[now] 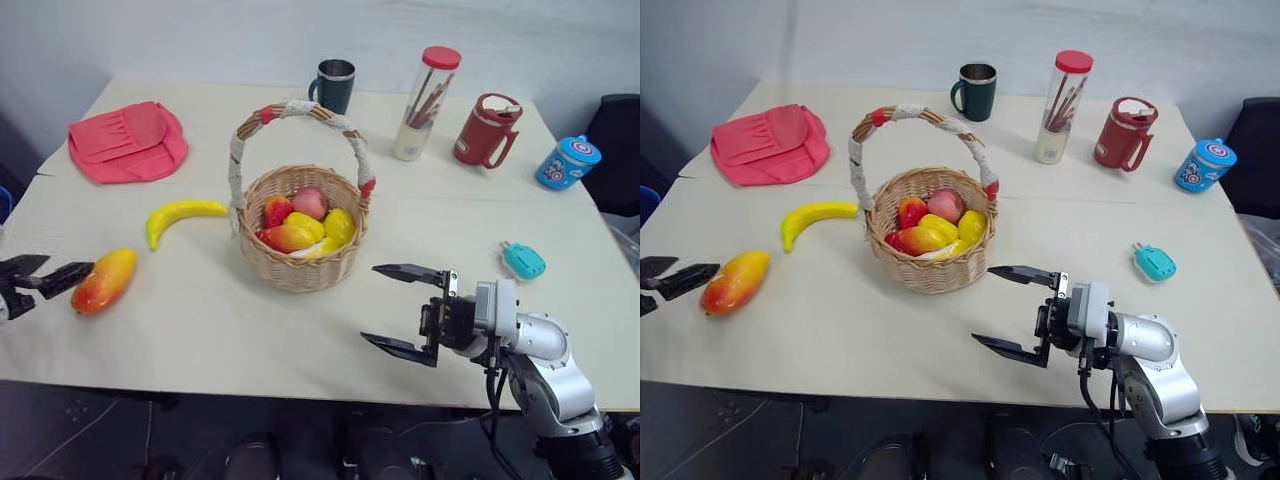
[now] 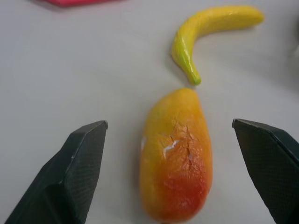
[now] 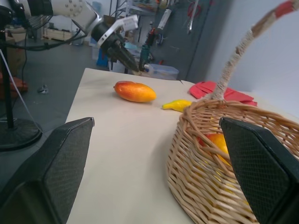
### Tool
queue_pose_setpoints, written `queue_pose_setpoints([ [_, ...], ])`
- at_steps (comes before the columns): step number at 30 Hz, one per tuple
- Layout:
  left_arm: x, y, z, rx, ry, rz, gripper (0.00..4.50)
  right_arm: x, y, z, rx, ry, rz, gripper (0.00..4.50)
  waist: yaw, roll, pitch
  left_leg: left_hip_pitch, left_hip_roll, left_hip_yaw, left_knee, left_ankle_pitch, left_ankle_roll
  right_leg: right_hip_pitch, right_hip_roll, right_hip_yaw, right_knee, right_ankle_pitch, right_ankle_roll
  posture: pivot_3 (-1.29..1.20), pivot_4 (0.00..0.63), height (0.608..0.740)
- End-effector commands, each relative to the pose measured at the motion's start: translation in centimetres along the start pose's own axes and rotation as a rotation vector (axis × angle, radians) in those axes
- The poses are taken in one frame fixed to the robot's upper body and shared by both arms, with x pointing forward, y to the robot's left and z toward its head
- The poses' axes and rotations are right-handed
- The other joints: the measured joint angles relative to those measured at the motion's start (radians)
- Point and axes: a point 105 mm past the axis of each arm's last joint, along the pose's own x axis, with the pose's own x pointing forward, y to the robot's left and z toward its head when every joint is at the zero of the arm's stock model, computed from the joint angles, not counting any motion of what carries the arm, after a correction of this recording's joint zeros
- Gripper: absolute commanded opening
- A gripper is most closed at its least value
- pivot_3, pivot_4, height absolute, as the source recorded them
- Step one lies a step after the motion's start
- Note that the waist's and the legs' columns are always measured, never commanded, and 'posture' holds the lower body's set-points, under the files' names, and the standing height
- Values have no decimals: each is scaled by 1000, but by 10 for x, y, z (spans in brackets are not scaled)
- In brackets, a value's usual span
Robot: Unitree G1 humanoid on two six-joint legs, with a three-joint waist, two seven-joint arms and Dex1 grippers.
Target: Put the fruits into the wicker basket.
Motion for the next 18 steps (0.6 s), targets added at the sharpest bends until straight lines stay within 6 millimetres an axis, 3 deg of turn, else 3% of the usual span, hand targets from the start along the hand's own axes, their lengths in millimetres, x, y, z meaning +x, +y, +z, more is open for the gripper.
queue_pose_setpoints([
  [1,6,9,-13,16,115,12,4500,5,3,8,-28,-25,-7,4481,-2,-1,0,-2,1,-1,2,0,-2,-2,2,0,2,-2,0,0,150,740],
  [2,8,9,-18,18,141,7,4500,5,3,8,-29,-23,-16,4481,-1,-1,0,-5,2,-1,3,-1,-4,-5,3,0,3,-3,-1,0,150,740],
  [5,11,8,-19,30,140,-16,3940,4,2,7,-27,-16,-32,4500,-3,-1,0,-13,2,1,4,0,-5,-15,4,2,6,-3,-1,0,150,740],
  [7,12,7,-13,71,109,-18,3314,3,0,7,-24,-12,-44,4500,-3,-1,0,-13,2,1,6,0,-5,-15,4,2,6,-3,-1,0,150,740],
  [10,8,-15,10,99,-34,-126,3067,0,-11,9,-4,-25,-111,4500,-2,-1,0,-12,1,1,7,1,-3,-13,2,2,8,-3,0,0,150,740],
  [13,-23,-75,37,337,-214,-422,3057,-9,-22,9,0,-6,-185,4500,-2,-3,0,-12,0,1,7,2,-1,-12,0,3,9,-1,2,0,150,740],
  [15,-38,-117,36,438,-176,-598,3057,-18,-33,10,8,-4,-284,4500,0,-4,-1,-12,0,0,7,2,-1,-12,0,2,9,-1,2,0,150,740],
  [18,-41,-156,38,535,-167,-716,3057,-30,-41,12,21,3,-373,4500,16,-1,0,-10,-1,-1,7,2,-2,-10,0,3,8,-1,2,0,150,740],
])
